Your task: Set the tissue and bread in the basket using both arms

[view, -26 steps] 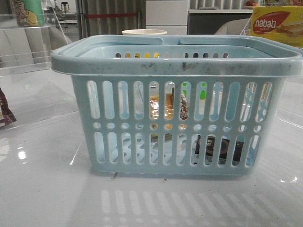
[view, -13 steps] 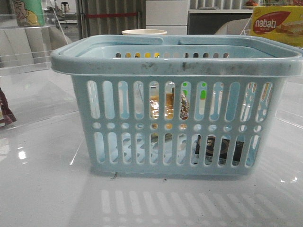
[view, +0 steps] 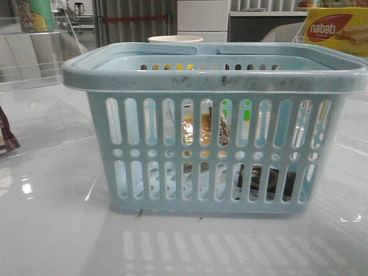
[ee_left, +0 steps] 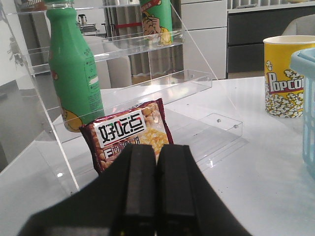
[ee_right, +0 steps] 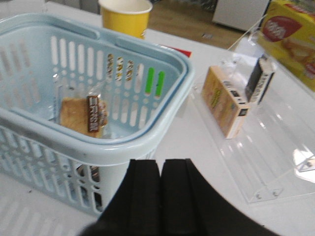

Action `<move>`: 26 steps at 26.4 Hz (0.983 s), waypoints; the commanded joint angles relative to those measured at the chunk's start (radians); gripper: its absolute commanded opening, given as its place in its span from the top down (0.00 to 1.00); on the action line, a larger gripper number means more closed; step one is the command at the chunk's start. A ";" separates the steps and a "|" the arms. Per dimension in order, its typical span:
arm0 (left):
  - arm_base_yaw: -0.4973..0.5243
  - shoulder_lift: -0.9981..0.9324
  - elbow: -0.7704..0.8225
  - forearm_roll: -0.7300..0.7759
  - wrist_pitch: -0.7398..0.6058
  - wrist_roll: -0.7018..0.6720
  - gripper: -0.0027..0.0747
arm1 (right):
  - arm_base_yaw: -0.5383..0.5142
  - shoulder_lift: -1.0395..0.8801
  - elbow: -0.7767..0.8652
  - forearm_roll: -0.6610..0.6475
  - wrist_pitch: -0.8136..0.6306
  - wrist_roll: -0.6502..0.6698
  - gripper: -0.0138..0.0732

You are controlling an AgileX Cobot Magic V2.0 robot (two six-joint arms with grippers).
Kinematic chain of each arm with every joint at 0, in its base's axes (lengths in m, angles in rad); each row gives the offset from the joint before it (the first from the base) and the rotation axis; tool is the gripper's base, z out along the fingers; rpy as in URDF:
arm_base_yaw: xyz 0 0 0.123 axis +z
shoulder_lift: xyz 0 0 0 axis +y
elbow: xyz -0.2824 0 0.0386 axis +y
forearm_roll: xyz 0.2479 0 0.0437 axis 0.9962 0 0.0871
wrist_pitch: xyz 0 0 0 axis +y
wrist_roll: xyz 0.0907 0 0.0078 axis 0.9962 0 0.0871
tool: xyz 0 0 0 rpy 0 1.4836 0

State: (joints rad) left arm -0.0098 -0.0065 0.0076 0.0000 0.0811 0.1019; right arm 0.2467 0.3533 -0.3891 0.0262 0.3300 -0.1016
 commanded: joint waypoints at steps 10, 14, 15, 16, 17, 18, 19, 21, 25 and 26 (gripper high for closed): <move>-0.005 -0.016 0.000 0.000 -0.099 -0.010 0.85 | -0.231 -0.322 0.305 0.014 -0.260 -0.011 0.78; -0.005 -0.016 0.000 0.000 -0.099 -0.010 0.85 | -0.236 -0.381 0.394 0.014 -0.338 -0.011 0.78; -0.005 -0.016 0.000 0.000 -0.099 -0.010 0.85 | -0.237 -0.385 0.422 0.014 -0.379 -0.011 0.78; -0.005 -0.016 0.000 0.000 -0.099 -0.010 0.85 | -0.241 -0.381 0.418 0.014 -0.356 -0.011 0.78; -0.005 -0.016 0.000 0.000 -0.099 -0.010 0.85 | -0.248 -0.382 0.419 0.014 -0.369 -0.011 0.78; -0.005 -0.016 0.000 0.000 -0.099 -0.010 0.85 | -0.255 -0.382 0.419 0.017 -0.383 -0.010 0.78; -0.005 -0.016 0.000 0.000 -0.099 -0.010 0.85 | -0.258 -0.382 0.419 0.020 -0.397 -0.010 0.78; -0.005 -0.016 0.000 0.000 -0.099 -0.010 0.85 | -0.257 -0.382 0.419 0.020 -0.418 -0.010 0.78; -0.005 -0.016 0.000 0.000 -0.099 -0.010 0.85 | -0.252 -0.382 0.419 0.020 -0.418 -0.010 0.78; -0.005 -0.016 0.000 0.000 -0.099 -0.010 0.85 | -0.252 -0.382 0.419 0.020 -0.418 -0.010 0.78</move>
State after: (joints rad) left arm -0.0098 -0.0065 0.0076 0.0000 0.0747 0.1019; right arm -0.0044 -0.0094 0.0301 0.0437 0.0105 -0.1016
